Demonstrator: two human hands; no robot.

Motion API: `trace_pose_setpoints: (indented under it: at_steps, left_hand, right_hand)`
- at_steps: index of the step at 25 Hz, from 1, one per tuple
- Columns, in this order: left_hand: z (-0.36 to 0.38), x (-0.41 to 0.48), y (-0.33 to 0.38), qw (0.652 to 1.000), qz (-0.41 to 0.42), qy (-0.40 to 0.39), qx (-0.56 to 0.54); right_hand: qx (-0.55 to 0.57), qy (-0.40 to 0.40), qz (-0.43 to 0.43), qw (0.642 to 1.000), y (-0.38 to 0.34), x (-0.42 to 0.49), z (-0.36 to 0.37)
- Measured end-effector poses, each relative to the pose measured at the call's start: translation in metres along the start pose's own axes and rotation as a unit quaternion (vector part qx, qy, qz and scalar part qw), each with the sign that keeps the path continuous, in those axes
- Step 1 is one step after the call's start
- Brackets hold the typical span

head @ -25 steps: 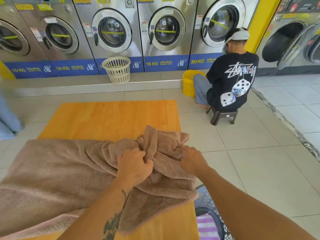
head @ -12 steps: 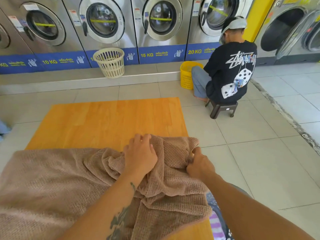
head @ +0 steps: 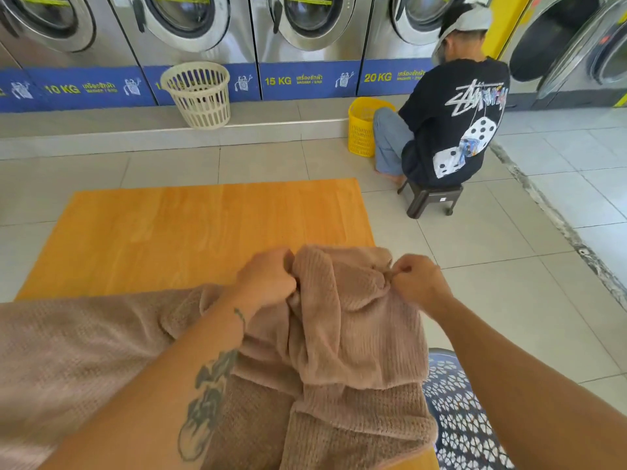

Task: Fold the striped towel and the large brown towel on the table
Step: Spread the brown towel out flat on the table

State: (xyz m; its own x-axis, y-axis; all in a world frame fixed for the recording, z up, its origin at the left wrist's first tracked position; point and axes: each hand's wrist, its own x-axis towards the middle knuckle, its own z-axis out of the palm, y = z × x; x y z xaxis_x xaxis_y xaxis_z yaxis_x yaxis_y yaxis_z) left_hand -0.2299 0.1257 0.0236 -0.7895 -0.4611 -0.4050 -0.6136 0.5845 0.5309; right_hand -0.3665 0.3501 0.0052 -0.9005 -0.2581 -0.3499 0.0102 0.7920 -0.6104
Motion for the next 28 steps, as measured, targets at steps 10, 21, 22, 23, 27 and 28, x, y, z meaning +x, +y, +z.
trace_pose_setpoints:
  at_steps: [10,21,22,23,27,28]
  left_hand:
    - [0.004,0.009,-0.013,0.982,0.071,0.104,0.139]
    - [0.044,-0.007,-0.043,0.986,-0.004,-0.079,0.147]
    - [0.041,-0.006,-0.046,0.987,0.013,-0.063,0.147]
    - [0.038,-0.006,-0.049,0.987,0.03,-0.045,0.152]
    - [0.043,-0.013,-0.045,0.98,0.086,0.057,0.169]
    - [0.048,-0.017,-0.041,0.977,0.099,0.093,0.167]
  right_hand:
    - [-0.1,0.026,0.083,0.991,0.015,0.004,-0.006]
    - [-0.254,-0.15,-0.06,0.954,0.003,0.001,0.053]
    - [-0.277,-0.125,-0.054,0.951,0.008,-0.002,0.054]
    - [-0.289,-0.091,-0.05,0.952,0.011,-0.004,0.051]
    - [-0.244,0.014,-0.023,0.969,0.02,-0.007,0.029]
    - [-0.236,0.034,-0.015,0.971,0.023,-0.009,0.024]
